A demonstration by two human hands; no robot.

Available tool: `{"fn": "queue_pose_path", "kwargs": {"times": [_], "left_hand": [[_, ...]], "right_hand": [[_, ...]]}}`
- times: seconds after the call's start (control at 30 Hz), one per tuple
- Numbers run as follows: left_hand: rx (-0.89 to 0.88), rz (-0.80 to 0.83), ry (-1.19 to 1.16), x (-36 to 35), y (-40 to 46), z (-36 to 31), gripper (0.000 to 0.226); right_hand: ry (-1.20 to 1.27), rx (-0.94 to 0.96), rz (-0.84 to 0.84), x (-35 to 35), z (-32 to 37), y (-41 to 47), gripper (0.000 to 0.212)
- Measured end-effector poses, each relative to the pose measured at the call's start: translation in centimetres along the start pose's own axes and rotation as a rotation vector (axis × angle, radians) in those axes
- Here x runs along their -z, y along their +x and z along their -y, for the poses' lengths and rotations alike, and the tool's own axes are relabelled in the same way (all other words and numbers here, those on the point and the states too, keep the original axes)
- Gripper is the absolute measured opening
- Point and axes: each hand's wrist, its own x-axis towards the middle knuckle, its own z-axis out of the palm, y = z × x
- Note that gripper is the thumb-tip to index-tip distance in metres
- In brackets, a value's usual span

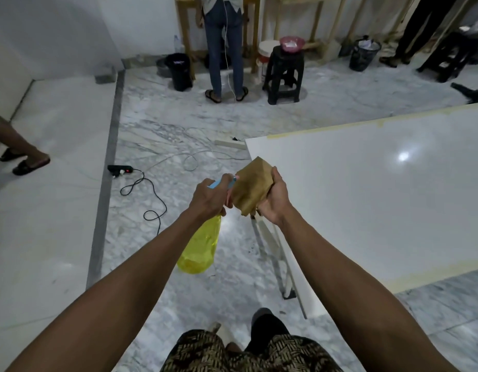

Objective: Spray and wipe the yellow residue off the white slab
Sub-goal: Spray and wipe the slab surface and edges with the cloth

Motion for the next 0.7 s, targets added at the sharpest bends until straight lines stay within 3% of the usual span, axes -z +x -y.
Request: {"fn": "queue_pose_path", "kwargs": {"times": [0.17,0.37,0.5,0.6,0.7], "left_hand": [[0.053,-0.024,-0.009,-0.2,4.5,-0.6,0.048],[0.187,-0.072,-0.046,-1.6,11.4,-2.2,0.059],[0.193,-0.049,-0.058,-3.0,16.2,-3.1,0.083],[0.197,-0.031,-0.054,-4.1,19.3,-3.1,0.07],[0.221,-0.054,-0.04,-4.5,22.2,-2.7,0.067]], "right_hand": [[-0.031,-0.005,-0.014,-1.3,1.6,3.8,0.068],[-0.118,-0.024,-0.049,-0.8,4.8,10.1,0.062],[-0.435,-0.046,-0.207,0.8,6.6,16.1,0.05],[-0.742,-0.027,-0.352,1.6,8.4,20.0,0.054],[-0.999,0.186,-0.456,1.5,11.3,23.5,0.048]]}}
